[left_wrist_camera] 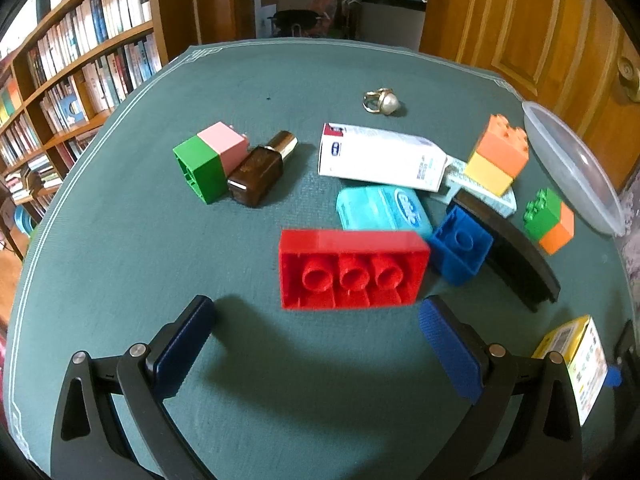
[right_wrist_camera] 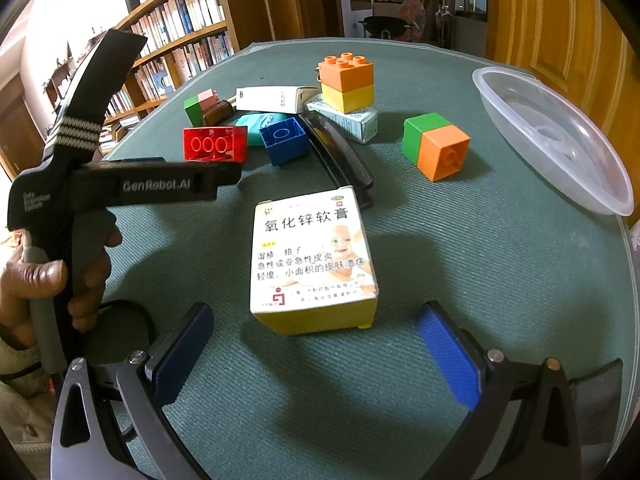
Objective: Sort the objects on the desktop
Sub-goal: 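Grasp the long red block with the left gripper while the right grips the ointment box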
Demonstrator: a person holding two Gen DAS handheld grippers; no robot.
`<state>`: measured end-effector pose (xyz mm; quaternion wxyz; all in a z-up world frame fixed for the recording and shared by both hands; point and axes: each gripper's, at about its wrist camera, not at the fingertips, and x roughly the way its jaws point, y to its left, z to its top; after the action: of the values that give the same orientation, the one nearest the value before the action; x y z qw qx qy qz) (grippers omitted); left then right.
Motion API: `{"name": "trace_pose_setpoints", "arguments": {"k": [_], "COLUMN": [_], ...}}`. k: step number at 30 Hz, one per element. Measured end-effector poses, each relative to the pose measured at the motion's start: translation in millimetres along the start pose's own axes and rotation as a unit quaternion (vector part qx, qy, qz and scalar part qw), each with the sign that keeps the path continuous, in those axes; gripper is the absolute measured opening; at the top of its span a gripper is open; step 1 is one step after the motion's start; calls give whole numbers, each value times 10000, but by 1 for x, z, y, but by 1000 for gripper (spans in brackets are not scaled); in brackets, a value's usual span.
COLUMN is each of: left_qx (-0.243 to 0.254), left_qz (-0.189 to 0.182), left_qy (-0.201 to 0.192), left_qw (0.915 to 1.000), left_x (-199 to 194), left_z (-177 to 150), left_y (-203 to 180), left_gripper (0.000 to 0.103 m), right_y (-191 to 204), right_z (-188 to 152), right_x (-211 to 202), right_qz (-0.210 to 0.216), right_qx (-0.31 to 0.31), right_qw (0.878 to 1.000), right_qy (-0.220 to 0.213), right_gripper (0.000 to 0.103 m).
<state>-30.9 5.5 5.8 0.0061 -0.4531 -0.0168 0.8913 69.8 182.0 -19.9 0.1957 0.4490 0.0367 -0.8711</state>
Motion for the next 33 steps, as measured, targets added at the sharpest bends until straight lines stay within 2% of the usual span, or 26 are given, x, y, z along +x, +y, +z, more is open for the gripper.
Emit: {"name": "trace_pose_setpoints", "arguments": {"k": [9,10,17,20,26,29,30,31,33], "left_qx": [118,117,0,-21,-71,-81,-75,-67,-47], "left_qz": [97,93,-104,-151,-177,-186,-185,-184,-191], "left_qy": [-139,-172,-222,-225,-245,-272,-281,-289,-314], "left_qw": [9998,9997,9997,9996,9995,9994,9994,9994,9993], "left_x": [3,2,0,-3,-8,-11,-13,-13,-16], "left_z": [9,9,8,7,5,5,5,5,4], "left_y": [-4,-4,1,2,8,9,9,9,8], "left_gripper": [79,71,69,69,69,69,69,69,69], "right_y": [0,0,-6,-5,-1,0,0,-1,-1], "right_z": [1,2,6,9,18,22,23,23,22], "right_x": [1,1,-1,-1,-1,3,4,6,5], "right_qz": [-2,-3,-9,-35,-102,-180,-179,-175,-214], "right_qx": [-1,8,192,176,138,131,140,152,152], "right_qw": [10000,10000,9998,9998,9997,9997,9997,9997,9996], "right_qy": [0,-4,-59,-95,-150,-112,-79,-49,-82], "right_gripper": [103,103,102,98,85,67,56,51,51]}}
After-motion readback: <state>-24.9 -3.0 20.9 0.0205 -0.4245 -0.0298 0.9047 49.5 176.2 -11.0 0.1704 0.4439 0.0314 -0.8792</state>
